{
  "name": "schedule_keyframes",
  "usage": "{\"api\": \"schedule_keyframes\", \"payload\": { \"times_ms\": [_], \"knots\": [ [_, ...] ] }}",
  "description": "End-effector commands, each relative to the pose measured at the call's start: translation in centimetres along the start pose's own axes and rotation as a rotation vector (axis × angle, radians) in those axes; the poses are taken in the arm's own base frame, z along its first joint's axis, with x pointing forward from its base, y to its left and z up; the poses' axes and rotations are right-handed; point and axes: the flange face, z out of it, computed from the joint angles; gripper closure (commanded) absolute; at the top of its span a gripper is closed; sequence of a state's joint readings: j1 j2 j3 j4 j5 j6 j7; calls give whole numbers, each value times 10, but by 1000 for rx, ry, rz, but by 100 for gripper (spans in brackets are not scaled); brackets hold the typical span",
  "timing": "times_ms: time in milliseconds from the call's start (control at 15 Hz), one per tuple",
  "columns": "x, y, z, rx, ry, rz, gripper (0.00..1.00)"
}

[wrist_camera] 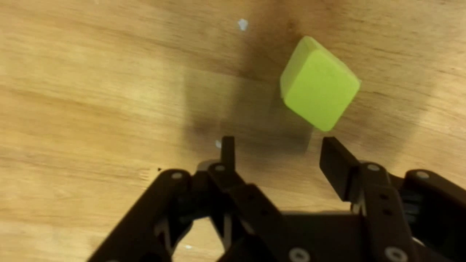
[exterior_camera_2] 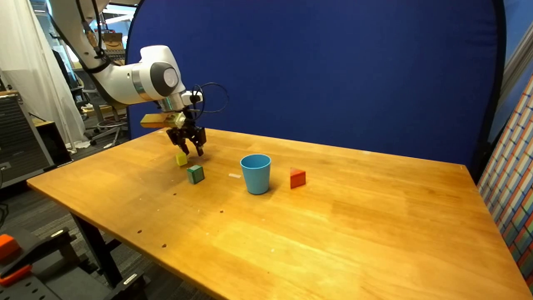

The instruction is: Put the yellow block in the blue cup

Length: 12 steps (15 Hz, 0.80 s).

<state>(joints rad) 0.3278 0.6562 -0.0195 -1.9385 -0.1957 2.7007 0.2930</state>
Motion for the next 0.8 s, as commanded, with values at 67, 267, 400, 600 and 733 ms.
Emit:
{"api": "schedule_keyframes", "payload": {
  "times_ms": [67, 267, 400, 600, 733],
  "knots": [
    [-20, 19, -14, -49, -20, 60, 0],
    [-37, 15, -9, -37, -69, 108, 0],
    [-47, 5, -7, -37, -96, 123, 0],
    [-56, -9, -10, -43, -110, 131, 25],
    [-60, -19, -15, -42, -116, 142, 34]
  ]
}}
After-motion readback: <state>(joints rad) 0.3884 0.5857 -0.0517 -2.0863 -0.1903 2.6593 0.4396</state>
